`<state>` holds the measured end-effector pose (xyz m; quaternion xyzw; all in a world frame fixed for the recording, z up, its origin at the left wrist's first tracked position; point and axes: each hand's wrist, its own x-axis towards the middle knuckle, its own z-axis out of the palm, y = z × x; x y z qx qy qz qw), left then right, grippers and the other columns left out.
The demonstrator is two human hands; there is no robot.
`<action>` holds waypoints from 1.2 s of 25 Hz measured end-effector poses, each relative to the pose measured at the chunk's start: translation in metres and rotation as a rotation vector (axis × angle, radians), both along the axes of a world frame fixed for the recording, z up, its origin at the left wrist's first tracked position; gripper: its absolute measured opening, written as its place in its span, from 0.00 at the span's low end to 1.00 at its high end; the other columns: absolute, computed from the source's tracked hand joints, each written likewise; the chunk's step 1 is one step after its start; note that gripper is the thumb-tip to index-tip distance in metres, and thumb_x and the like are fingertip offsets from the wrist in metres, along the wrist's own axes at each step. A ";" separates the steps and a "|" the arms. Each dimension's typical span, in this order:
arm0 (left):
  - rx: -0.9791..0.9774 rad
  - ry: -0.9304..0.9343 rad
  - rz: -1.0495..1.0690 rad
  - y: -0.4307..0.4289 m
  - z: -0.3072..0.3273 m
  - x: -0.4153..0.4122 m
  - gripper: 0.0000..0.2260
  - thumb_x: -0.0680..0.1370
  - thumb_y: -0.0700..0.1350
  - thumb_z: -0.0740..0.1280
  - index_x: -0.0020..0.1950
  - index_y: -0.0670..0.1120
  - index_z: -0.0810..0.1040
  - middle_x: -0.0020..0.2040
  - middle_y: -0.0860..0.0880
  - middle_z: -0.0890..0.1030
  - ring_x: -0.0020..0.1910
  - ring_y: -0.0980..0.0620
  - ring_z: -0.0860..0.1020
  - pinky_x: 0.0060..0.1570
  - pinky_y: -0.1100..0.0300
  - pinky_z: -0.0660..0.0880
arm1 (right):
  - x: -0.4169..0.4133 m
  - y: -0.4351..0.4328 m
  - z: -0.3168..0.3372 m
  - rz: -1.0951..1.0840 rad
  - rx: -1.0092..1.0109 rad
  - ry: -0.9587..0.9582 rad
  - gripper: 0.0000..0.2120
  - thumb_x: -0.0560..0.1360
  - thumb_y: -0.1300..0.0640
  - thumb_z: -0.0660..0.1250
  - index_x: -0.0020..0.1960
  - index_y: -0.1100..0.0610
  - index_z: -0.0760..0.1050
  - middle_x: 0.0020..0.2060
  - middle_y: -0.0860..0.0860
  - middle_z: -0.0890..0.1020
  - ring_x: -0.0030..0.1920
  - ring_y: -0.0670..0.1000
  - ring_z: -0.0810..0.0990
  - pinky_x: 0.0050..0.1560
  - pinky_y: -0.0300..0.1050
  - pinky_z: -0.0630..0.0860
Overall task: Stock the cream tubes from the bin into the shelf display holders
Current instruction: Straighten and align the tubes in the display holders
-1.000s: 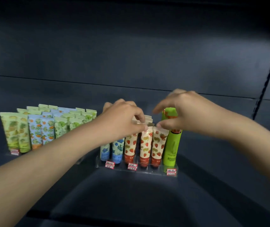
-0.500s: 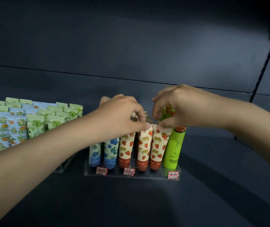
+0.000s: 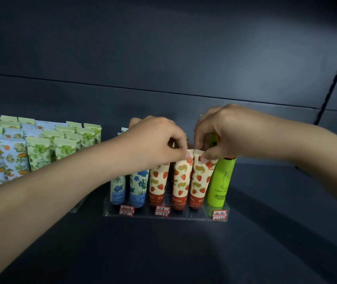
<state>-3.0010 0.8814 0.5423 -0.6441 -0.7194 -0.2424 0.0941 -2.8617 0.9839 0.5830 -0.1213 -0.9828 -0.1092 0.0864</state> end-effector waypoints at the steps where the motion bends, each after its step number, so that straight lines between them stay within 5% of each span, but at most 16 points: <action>1: 0.002 0.004 0.004 0.000 0.001 0.000 0.05 0.73 0.55 0.68 0.40 0.56 0.81 0.42 0.62 0.76 0.51 0.59 0.74 0.63 0.48 0.64 | 0.000 0.000 0.000 0.005 -0.014 0.003 0.07 0.68 0.50 0.74 0.45 0.47 0.80 0.45 0.45 0.82 0.44 0.44 0.78 0.41 0.30 0.68; 13: -0.042 0.057 0.064 -0.003 0.008 0.005 0.06 0.73 0.54 0.68 0.37 0.57 0.79 0.45 0.58 0.80 0.52 0.59 0.75 0.62 0.51 0.62 | 0.004 -0.002 0.000 0.037 -0.096 0.030 0.04 0.69 0.53 0.73 0.43 0.48 0.80 0.36 0.42 0.80 0.34 0.28 0.72 0.36 0.21 0.65; 23: 0.002 0.006 0.031 -0.006 0.010 0.000 0.05 0.74 0.55 0.65 0.44 0.57 0.80 0.45 0.60 0.76 0.52 0.59 0.74 0.61 0.48 0.67 | 0.011 -0.004 0.006 0.002 -0.124 0.143 0.10 0.71 0.47 0.68 0.49 0.50 0.80 0.41 0.41 0.83 0.37 0.41 0.77 0.40 0.27 0.67; 30: -0.074 -0.002 0.029 0.002 0.034 -0.005 0.10 0.69 0.60 0.67 0.41 0.55 0.82 0.39 0.61 0.78 0.44 0.61 0.74 0.57 0.49 0.70 | 0.004 0.005 0.030 -0.061 -0.136 0.162 0.07 0.71 0.49 0.70 0.47 0.50 0.81 0.44 0.42 0.84 0.39 0.36 0.77 0.37 0.20 0.65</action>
